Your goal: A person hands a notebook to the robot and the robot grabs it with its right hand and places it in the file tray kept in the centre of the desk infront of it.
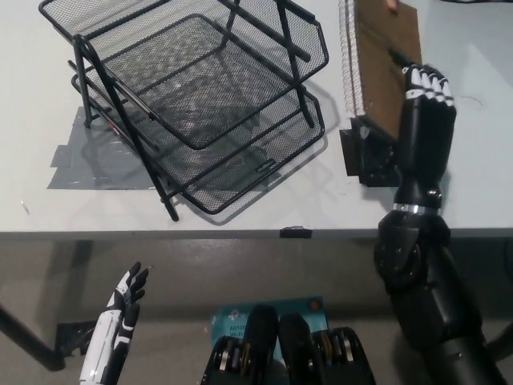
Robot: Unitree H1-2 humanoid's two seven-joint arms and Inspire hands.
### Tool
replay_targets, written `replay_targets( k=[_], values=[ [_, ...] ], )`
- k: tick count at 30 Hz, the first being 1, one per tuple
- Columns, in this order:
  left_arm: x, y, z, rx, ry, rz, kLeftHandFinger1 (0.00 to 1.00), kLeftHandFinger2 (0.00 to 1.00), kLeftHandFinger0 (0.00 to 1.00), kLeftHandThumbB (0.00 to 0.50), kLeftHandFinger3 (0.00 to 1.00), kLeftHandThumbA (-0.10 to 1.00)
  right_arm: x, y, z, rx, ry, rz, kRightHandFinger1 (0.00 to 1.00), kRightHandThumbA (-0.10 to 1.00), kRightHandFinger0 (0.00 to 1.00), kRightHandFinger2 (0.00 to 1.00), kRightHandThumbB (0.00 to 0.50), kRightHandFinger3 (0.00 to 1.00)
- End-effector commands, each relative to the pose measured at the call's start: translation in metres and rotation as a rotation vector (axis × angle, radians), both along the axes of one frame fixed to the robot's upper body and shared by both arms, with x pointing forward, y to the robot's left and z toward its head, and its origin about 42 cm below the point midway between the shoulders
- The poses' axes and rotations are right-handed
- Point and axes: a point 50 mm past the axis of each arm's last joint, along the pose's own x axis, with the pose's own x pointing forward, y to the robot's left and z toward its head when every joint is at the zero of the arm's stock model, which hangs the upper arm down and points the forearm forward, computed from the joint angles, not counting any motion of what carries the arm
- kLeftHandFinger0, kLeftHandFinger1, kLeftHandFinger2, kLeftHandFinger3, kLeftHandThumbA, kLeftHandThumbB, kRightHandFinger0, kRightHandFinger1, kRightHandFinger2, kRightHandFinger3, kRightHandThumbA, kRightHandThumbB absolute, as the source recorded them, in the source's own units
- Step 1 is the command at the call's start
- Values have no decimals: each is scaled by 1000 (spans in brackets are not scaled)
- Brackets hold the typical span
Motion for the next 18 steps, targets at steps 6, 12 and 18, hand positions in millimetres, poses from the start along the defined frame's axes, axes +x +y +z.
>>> replay_targets(
  k=[6, 12, 18],
  values=[
    [5, 4, 11, -7, -73, 7, 1000, 1000, 1000, 372, 1000, 1000, 10, -6, 68, 60, -277, 23, 0, 760, 0, 181, 0, 73],
    [7, 4, 12, -8, -77, 5, 1000, 1000, 1000, 364, 1000, 1000, 4, -6, 79, 117, -313, 38, 0, 858, 0, 259, 0, 77],
    [10, 4, 15, -6, -77, 4, 1000, 1000, 1000, 363, 1000, 1000, -12, -16, 107, 176, -400, 13, 0, 773, 0, 161, 3, 492]
  ],
)
